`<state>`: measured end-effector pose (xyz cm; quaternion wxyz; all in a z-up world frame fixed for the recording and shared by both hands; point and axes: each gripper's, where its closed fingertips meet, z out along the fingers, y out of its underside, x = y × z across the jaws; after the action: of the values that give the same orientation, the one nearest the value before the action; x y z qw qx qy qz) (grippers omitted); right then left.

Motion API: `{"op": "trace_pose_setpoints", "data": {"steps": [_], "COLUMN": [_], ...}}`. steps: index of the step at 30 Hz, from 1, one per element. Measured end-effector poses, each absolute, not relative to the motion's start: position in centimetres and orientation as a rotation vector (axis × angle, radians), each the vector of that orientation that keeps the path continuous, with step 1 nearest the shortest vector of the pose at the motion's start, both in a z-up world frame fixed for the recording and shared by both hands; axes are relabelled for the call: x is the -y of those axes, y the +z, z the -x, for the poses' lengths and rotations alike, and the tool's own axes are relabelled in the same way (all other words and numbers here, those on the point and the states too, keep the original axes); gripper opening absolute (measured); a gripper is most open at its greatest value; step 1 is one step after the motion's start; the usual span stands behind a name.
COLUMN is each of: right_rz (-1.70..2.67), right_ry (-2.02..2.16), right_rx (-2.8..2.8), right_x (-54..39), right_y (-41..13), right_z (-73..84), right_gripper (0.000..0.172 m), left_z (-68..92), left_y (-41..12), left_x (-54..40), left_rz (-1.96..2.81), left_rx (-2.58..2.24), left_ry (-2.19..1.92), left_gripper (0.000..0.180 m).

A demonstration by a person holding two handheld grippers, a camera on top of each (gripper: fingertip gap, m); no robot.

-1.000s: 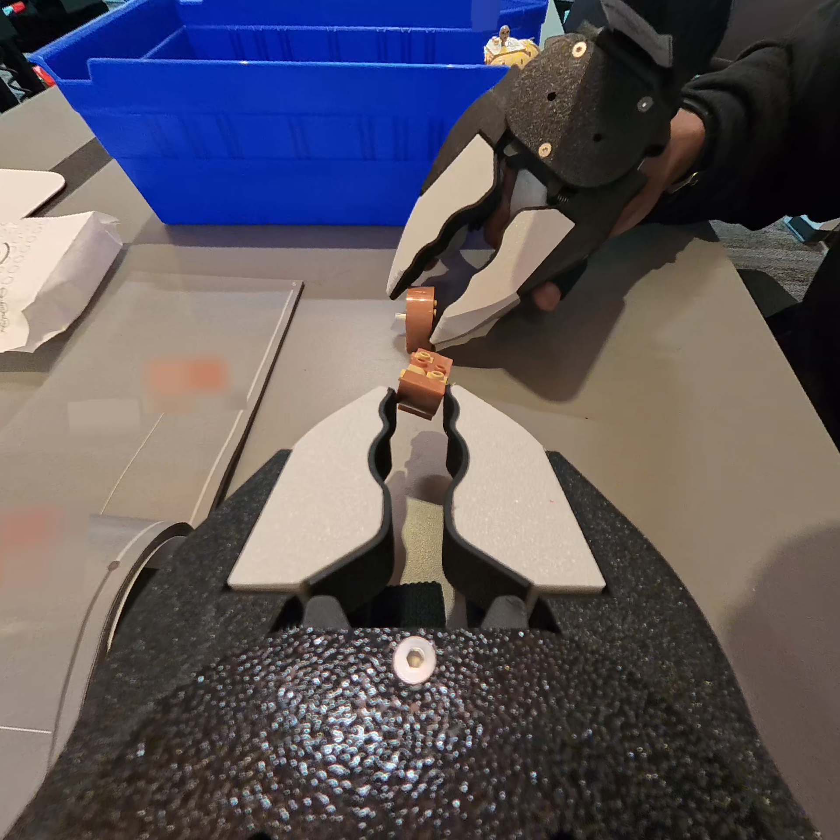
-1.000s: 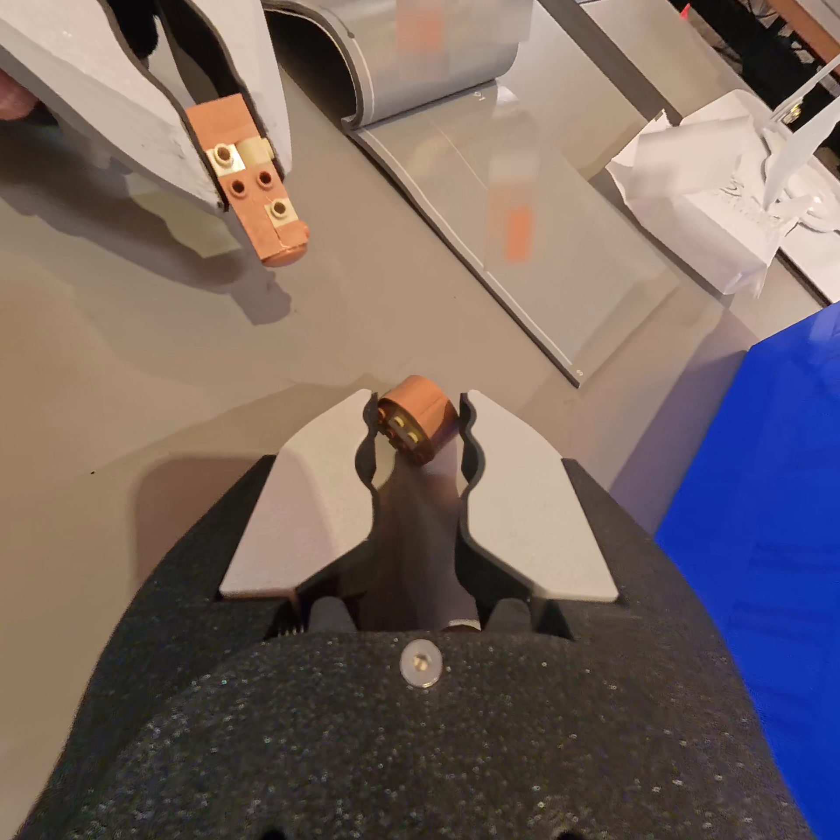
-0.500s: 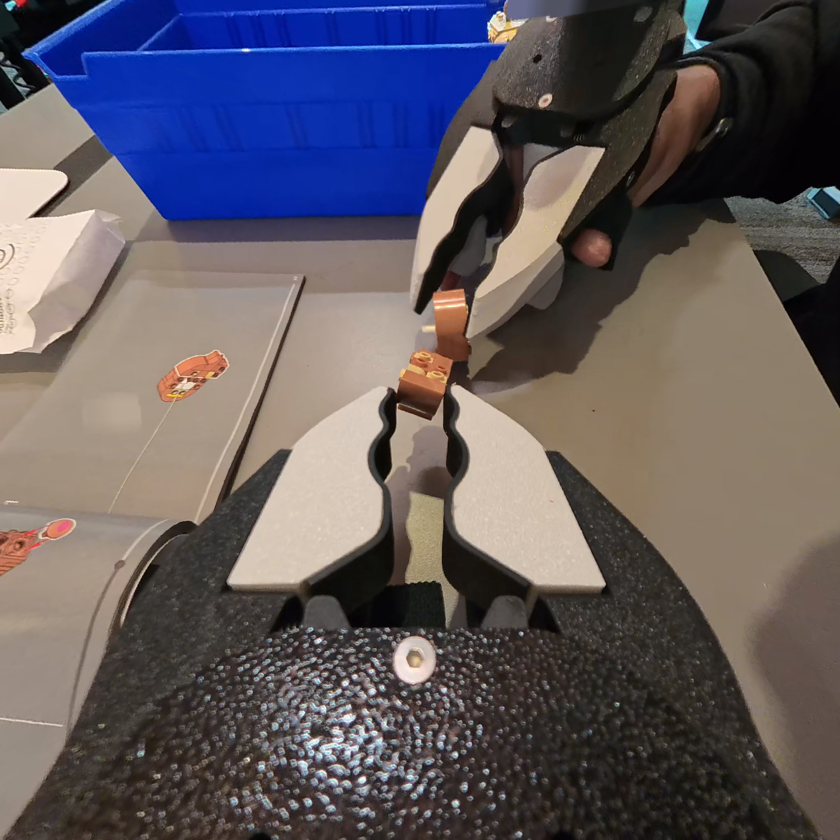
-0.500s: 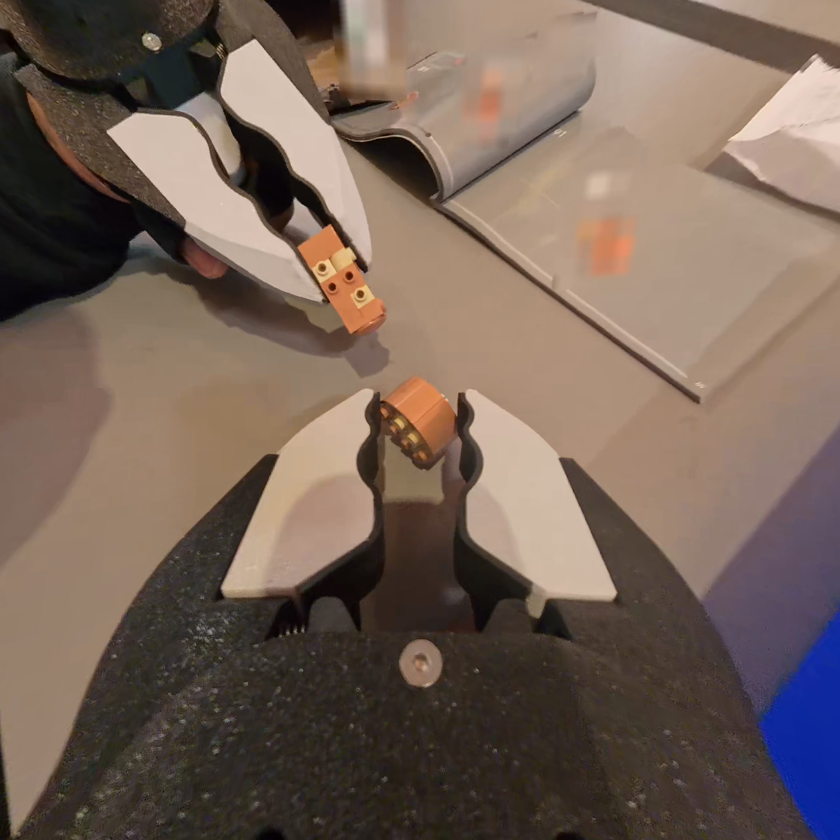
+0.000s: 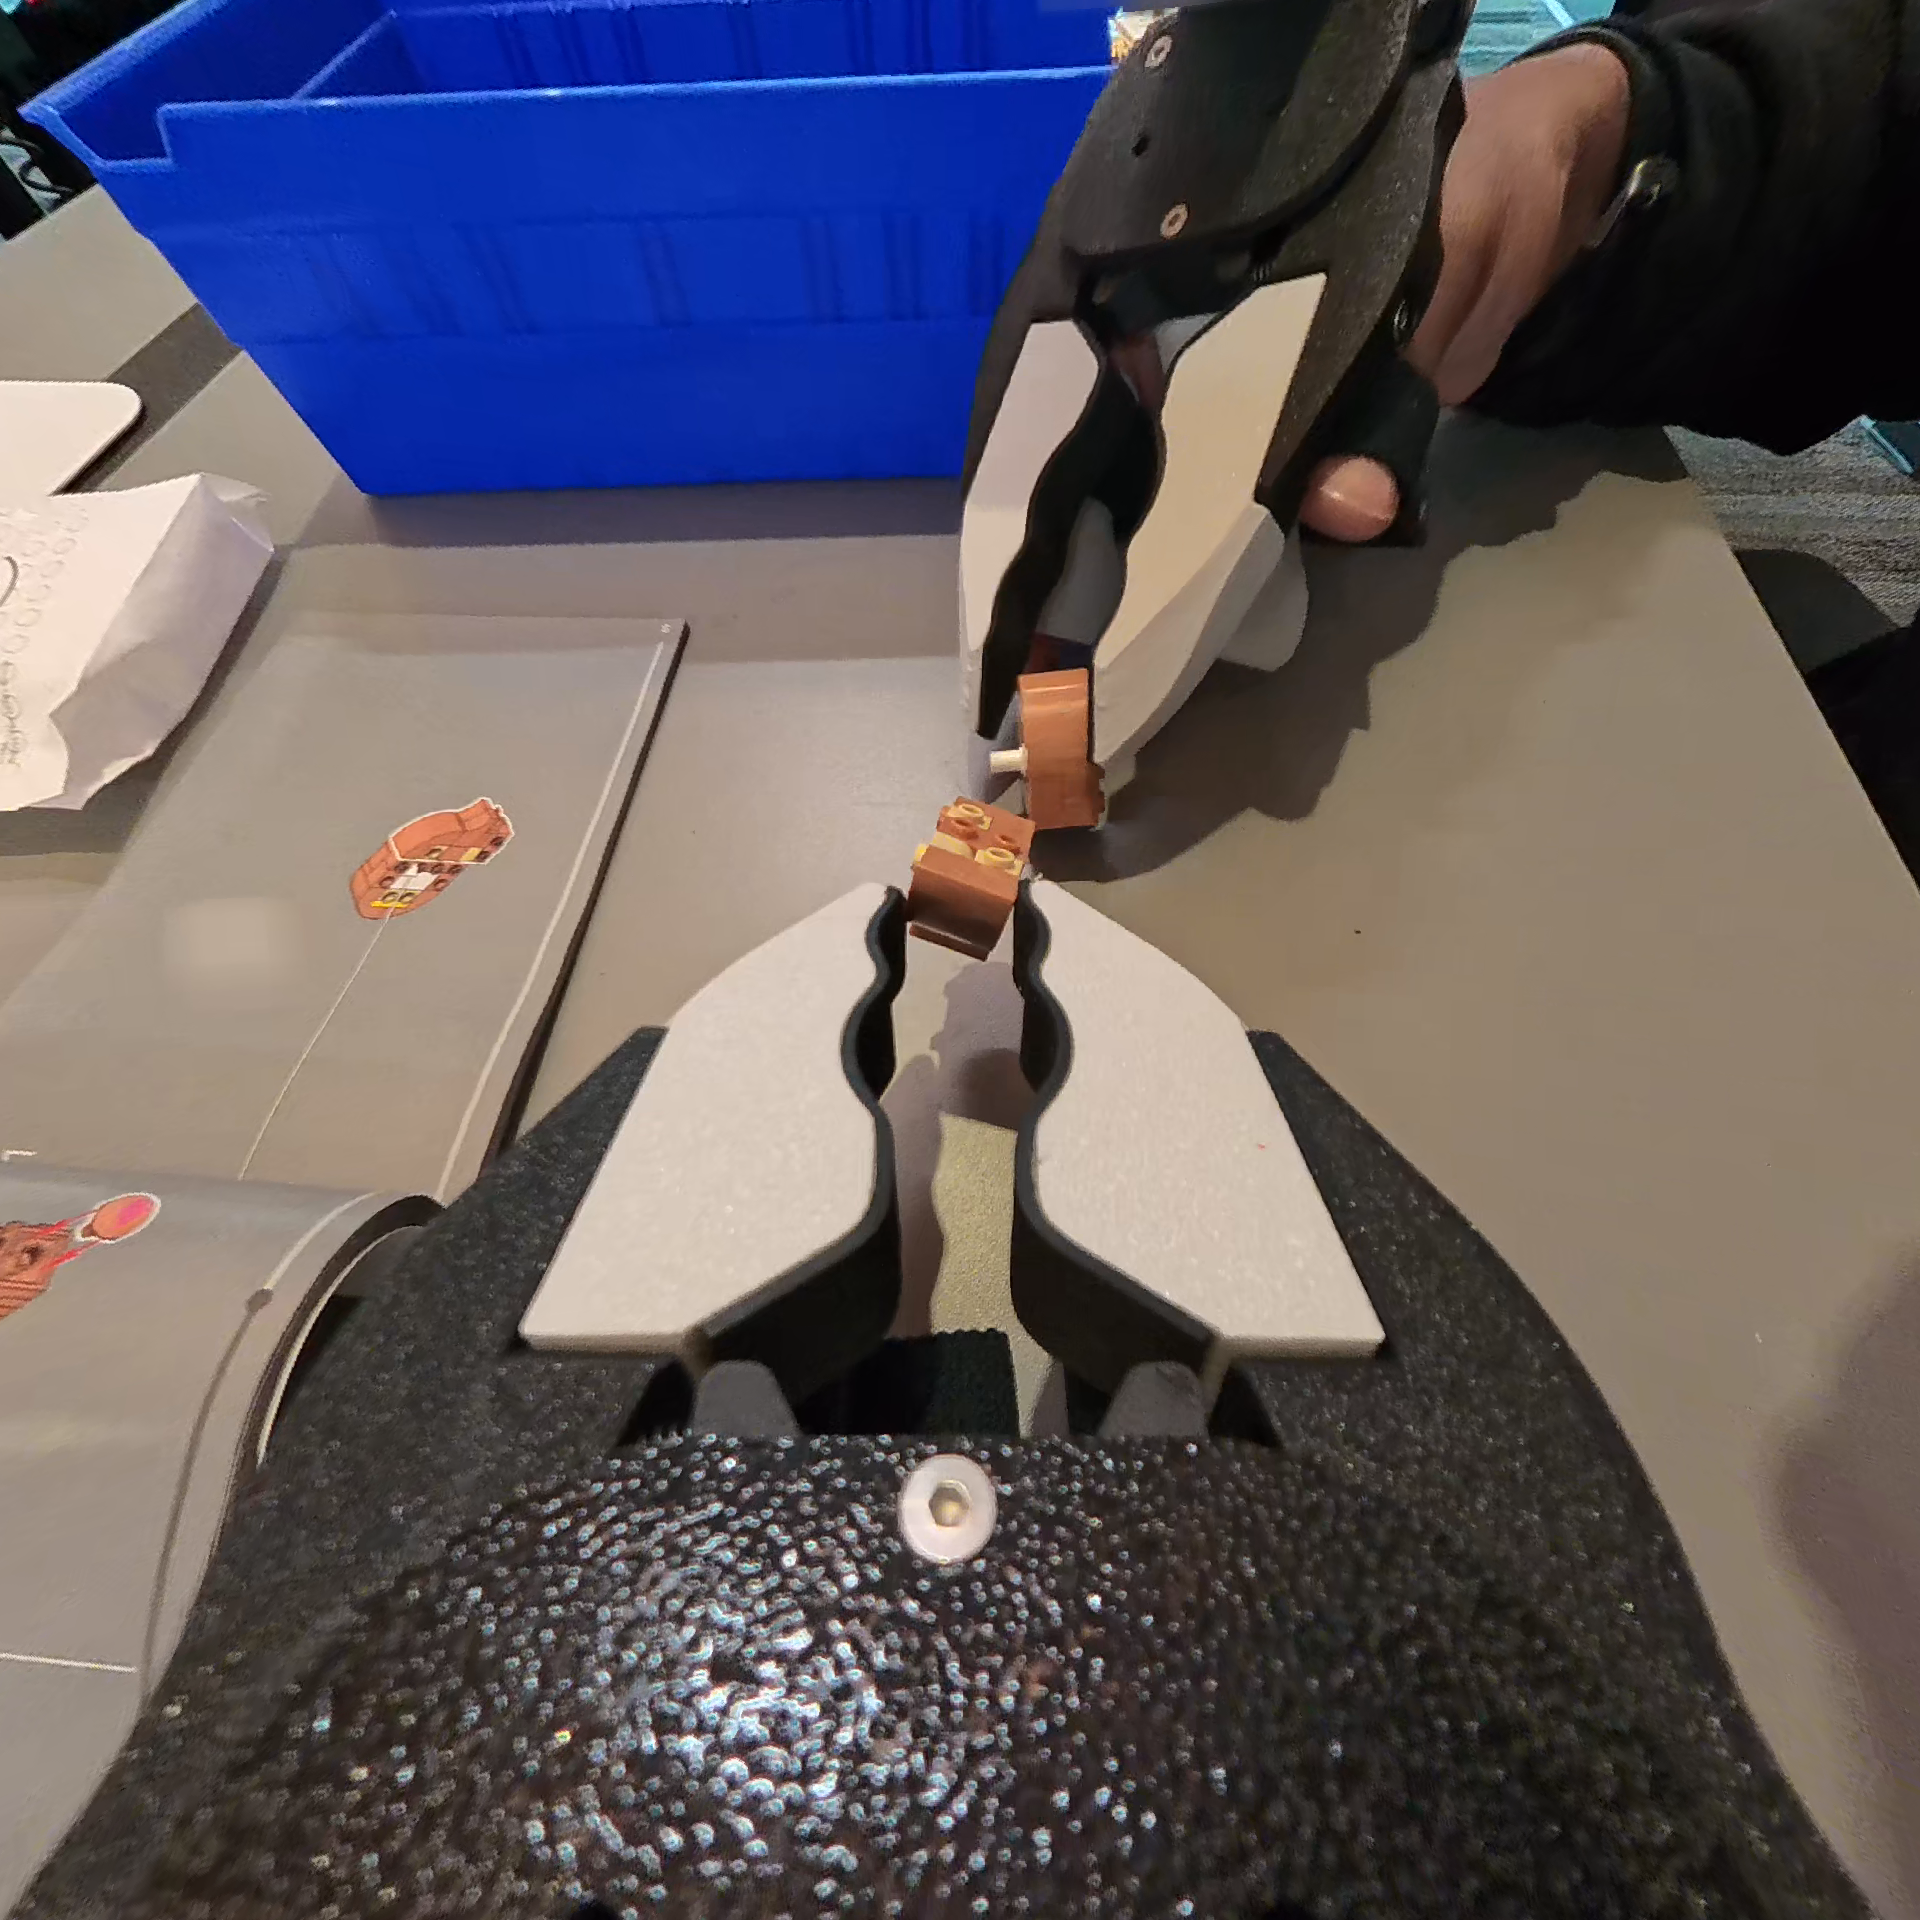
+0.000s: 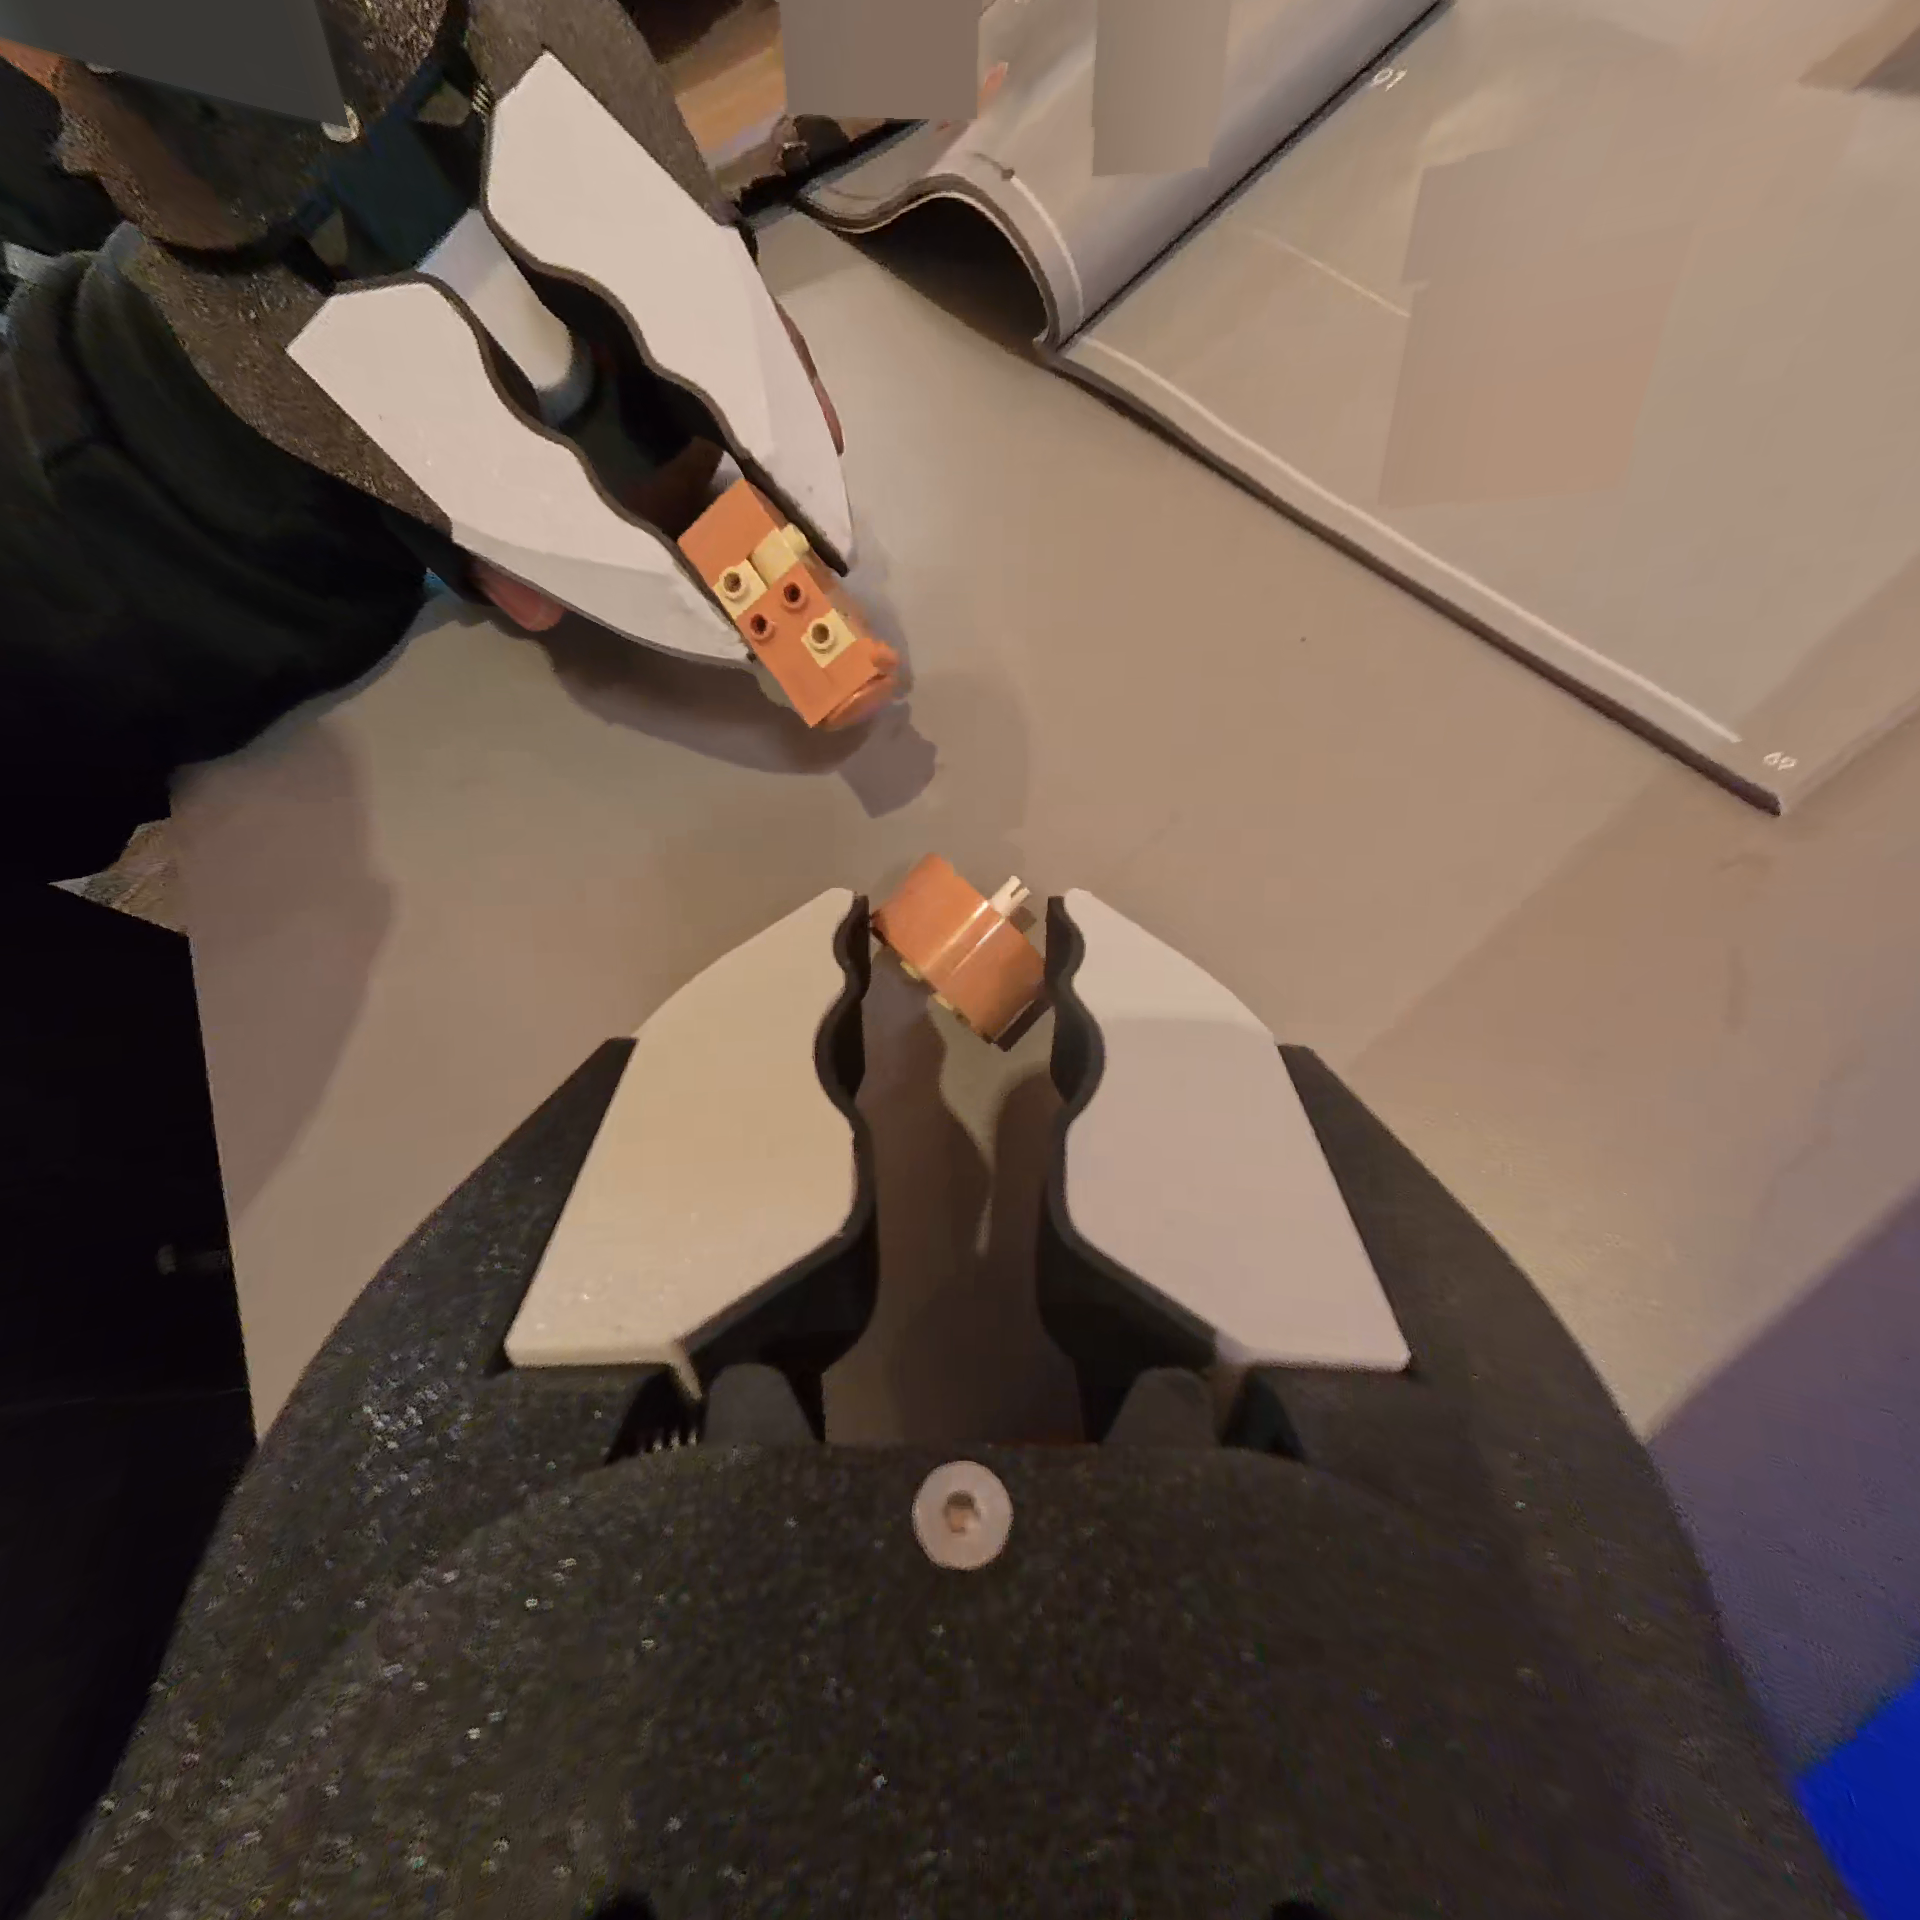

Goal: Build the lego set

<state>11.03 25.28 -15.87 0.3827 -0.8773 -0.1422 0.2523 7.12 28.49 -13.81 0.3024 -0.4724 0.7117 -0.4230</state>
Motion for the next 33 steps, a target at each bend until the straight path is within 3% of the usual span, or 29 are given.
{"op": "trace_pose_setpoints", "data": {"steps": [24, 33], "right_rz": [2.184, 2.135], "right_ry": [0.366, 0.255], "right_rx": [0.523, 0.606], "right_x": [-25.6, -25.5], "right_y": [-15.7, -15.0], "right_z": [-11.5, -11.6], "right_gripper": [0.033, 0.019], "left_z": [-7.1, -7.1], "left_y": [-14.2, -14.3], "left_x": [-28.7, -28.7], "left_rz": [1.264, 1.263], "left_rx": [-1.905, -1.914], "left_ry": [-1.074, -1.055], "left_gripper": [0.019, 0.019]}}
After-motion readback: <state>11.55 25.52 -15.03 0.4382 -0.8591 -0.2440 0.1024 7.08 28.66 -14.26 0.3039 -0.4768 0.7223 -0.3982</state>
